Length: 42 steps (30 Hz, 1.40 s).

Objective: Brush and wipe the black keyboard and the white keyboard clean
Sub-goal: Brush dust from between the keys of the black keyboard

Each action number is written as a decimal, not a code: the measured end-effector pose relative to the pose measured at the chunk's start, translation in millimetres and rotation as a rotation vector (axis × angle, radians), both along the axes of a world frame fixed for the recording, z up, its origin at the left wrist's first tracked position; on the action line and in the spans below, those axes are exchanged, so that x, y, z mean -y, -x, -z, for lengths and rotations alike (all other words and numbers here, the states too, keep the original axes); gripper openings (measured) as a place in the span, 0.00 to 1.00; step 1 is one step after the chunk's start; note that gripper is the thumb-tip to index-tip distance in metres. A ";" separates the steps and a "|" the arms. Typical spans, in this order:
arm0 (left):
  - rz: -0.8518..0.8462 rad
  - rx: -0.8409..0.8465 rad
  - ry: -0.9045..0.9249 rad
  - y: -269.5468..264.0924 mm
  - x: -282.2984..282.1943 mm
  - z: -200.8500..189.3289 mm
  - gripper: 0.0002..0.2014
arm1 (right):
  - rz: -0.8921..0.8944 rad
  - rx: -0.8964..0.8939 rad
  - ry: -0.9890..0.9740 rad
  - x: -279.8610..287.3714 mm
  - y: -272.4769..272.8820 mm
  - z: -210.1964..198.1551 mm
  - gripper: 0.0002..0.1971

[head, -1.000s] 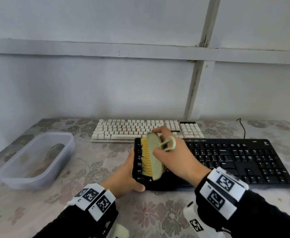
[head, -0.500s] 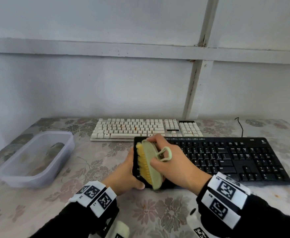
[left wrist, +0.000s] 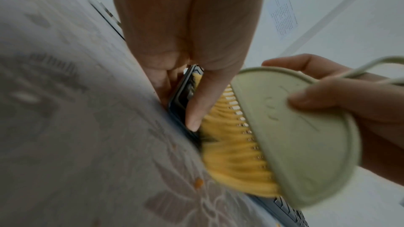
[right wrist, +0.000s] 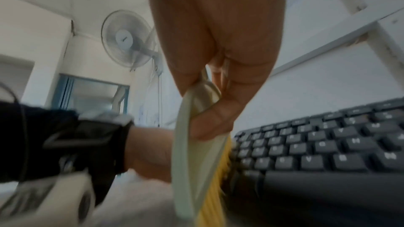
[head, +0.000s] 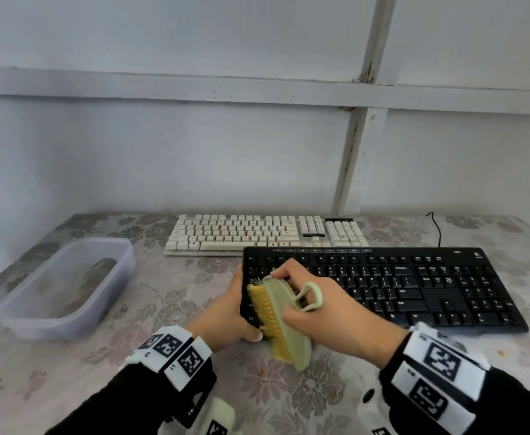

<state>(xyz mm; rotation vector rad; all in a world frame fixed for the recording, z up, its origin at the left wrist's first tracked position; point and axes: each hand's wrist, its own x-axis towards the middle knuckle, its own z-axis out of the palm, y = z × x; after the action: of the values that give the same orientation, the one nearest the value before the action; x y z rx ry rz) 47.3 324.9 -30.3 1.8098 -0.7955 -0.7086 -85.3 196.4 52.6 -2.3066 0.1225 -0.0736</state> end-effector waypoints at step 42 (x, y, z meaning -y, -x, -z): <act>-0.003 0.046 -0.050 6.3 -1.4 -10.3 0.56 | 0.385 0.449 -0.117 9.7 -52.9 -6.4 0.09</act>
<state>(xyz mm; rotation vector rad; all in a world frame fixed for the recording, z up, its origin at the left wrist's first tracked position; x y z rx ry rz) 40.9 326.4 -20.1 1.8776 -0.8117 -0.6928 -32.4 186.7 59.1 -2.0669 0.3278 -0.7527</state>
